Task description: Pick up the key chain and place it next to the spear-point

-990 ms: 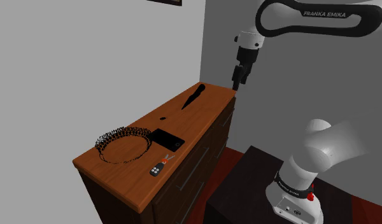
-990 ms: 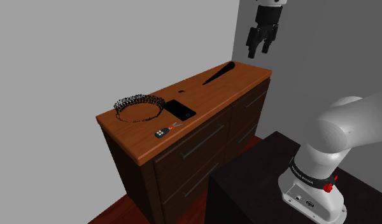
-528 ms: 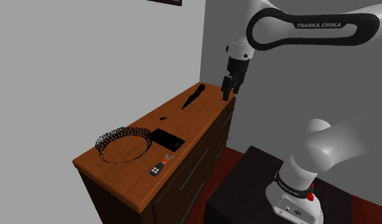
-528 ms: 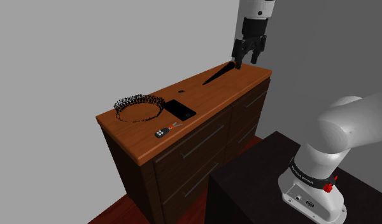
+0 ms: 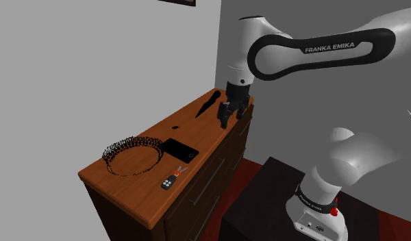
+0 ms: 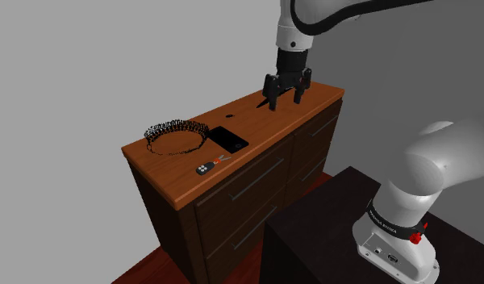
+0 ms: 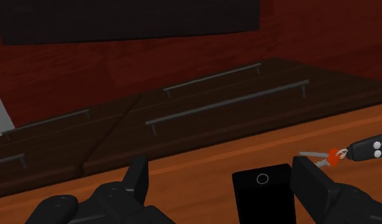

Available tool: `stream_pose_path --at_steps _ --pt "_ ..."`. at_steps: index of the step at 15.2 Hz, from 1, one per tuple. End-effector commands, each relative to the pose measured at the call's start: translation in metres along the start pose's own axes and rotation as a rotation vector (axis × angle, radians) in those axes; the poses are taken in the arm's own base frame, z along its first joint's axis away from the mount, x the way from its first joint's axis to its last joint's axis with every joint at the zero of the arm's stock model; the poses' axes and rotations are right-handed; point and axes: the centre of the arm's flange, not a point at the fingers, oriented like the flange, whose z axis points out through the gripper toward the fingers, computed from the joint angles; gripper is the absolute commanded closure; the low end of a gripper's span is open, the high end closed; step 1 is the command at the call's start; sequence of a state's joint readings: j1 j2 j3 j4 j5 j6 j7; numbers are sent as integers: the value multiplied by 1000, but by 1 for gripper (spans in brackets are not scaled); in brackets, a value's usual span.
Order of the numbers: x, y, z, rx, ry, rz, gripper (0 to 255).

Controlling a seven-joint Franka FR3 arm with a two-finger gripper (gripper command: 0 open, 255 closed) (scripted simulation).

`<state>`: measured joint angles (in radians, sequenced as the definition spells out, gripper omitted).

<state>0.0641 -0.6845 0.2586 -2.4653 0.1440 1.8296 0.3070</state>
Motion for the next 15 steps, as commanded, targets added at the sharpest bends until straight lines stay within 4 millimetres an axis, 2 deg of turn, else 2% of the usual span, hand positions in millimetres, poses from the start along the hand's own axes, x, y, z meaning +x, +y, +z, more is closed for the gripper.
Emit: stream_pose_path --at_steps 1,15 --pt "4 -22 12 2 -1 29 0" --pt "38 -179 101 10 -13 212 0"
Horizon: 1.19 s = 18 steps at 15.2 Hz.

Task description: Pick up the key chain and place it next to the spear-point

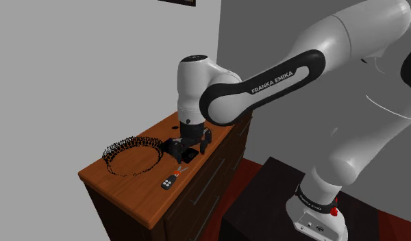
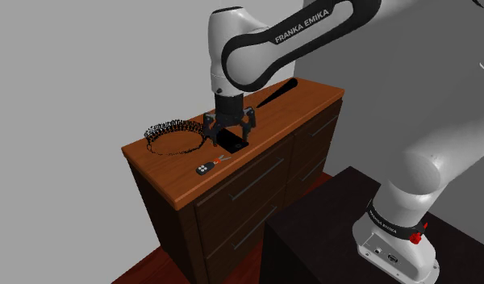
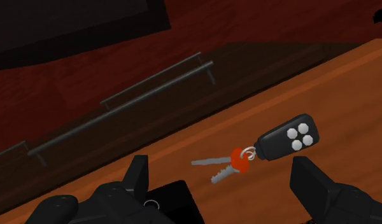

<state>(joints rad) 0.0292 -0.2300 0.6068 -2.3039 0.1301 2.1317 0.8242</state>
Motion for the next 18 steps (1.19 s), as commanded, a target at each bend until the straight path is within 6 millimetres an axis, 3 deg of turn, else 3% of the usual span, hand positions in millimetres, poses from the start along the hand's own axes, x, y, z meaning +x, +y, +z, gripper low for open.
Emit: stream_pose_path --at_steps 1,6,14,18 --pt "1 -24 13 3 -2 30 0" --pt "10 -80 45 5 -7 95 0" --pt "10 -82 86 5 -7 96 0" --pt "10 -82 86 5 -7 96 0"
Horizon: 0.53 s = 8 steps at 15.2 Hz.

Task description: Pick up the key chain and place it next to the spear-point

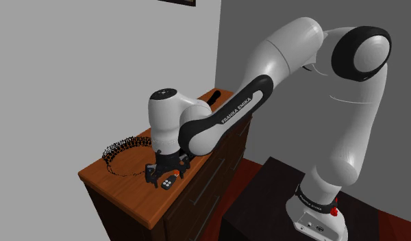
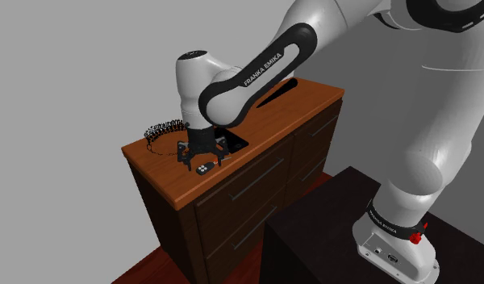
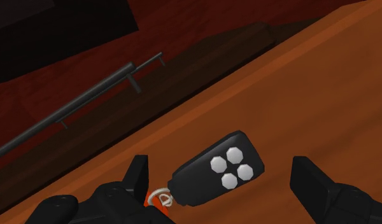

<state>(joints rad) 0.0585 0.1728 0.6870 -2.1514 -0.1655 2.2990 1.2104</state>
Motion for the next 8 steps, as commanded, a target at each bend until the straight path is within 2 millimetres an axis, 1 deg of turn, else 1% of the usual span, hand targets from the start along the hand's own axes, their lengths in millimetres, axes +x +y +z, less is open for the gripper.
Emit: stream_pose_path --at_steps 1,4,5,8 --pt "0 0 1 0 0 0 0" --pt "0 0 0 0 0 0 0" --pt "0 0 0 0 0 0 255" --pt "0 0 0 0 0 0 255"
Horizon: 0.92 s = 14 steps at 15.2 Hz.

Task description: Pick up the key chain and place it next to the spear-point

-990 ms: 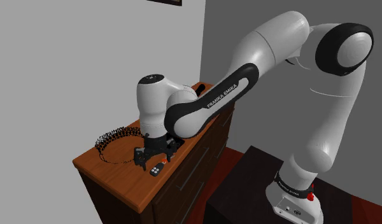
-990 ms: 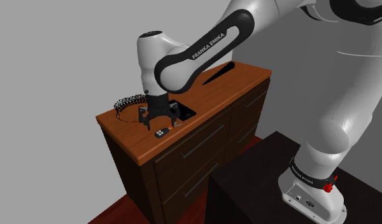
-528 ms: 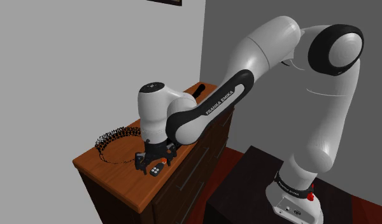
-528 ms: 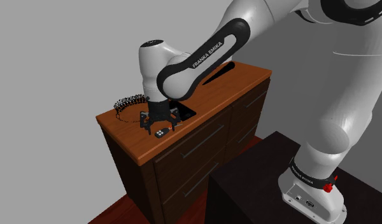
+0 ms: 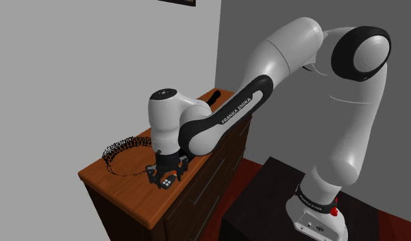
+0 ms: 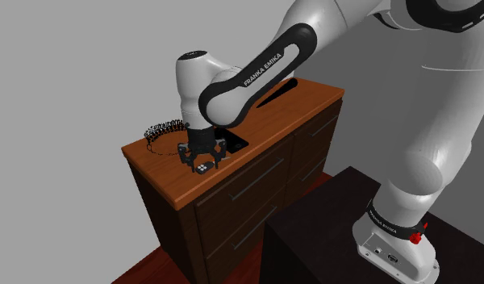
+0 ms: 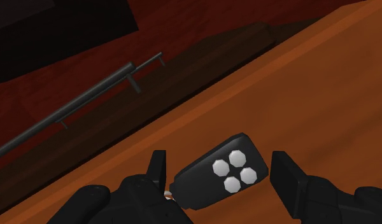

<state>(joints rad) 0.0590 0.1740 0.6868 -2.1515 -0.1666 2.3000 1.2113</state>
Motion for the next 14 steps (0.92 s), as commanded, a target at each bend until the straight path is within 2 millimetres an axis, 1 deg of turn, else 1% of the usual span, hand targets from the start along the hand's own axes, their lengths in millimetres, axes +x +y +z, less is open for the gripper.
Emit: stream_pose_path --at_steps 1,6,14 --pt "0 0 0 0 0 0 255" --pt "0 0 0 0 0 0 255" --pt "1 -1 -42 0 0 0 255"
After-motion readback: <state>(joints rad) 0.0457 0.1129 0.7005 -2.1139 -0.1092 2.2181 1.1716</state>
